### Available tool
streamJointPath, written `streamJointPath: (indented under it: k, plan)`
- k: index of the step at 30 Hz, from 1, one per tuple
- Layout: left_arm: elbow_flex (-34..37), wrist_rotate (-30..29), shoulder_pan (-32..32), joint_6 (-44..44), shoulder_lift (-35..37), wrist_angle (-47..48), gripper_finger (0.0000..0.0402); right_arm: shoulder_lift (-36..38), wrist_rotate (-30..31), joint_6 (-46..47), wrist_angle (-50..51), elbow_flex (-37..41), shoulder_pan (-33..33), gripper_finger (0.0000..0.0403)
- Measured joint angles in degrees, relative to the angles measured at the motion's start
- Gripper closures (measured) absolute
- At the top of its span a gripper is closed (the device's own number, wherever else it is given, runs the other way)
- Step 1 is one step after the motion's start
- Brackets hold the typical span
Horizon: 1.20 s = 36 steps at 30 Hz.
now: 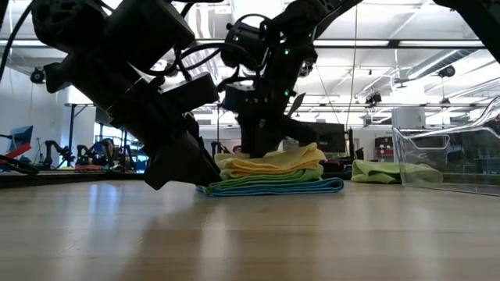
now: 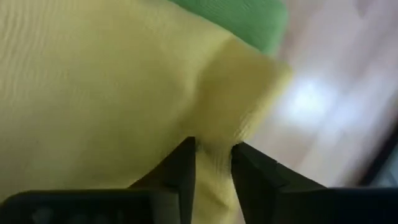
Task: Fold microfiber towels
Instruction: Stack the yellow towel on top of the green towel
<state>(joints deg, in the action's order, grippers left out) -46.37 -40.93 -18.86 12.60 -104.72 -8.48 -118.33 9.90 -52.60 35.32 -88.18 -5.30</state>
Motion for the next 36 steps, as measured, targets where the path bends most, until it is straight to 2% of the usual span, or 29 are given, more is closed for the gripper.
streamJointPath:
  k: [3, 6, 10, 13, 17, 22, 28, 32, 36]
  plan:
    - [0.0, 0.0, 0.0, 0.0, 1.3, 0.5, 0.0230, 2.8, 3.3, 2.1, 4.4, -1.1, 0.2, 0.0300]
    - [0.0, 0.1, -0.1, -0.8, 4.5, 0.7, 0.0230, 6.3, 3.3, 10.1, 11.8, -1.8, 0.5, 0.0297]
    - [0.0, 0.5, -0.5, -1.1, 10.0, 0.7, 0.0230, 11.2, -2.7, 25.2, 23.1, -0.7, 1.6, 0.0304]
    - [0.0, 1.6, -0.1, -1.4, 13.0, -1.2, 0.0230, 14.2, -6.3, 34.0, 26.7, 3.8, 3.1, 0.0313]
    - [0.1, 1.6, 3.6, -2.8, 13.0, -4.7, 0.0230, 15.9, -6.5, 38.6, 22.7, 12.0, 4.6, 0.0324]
    - [0.3, 3.6, 6.9, -2.4, 6.8, -8.9, 0.0230, 15.4, -6.8, 40.9, 12.7, 18.2, 4.7, 0.0329]
    - [-1.3, 6.6, 7.1, -2.5, -0.7, -10.5, 0.0230, 15.2, -7.3, 38.4, 6.1, 16.2, 4.9, 0.0330]
    - [-1.4, 6.8, 7.1, -2.5, -1.9, -10.9, 0.0230, 15.3, -7.0, 37.7, 3.7, 13.3, 4.9, 0.0333]
    - [-1.3, 6.9, 7.1, -2.4, -2.0, -10.6, 0.0230, 15.1, -6.8, 39.2, 3.2, 13.6, 3.8, 0.0335]
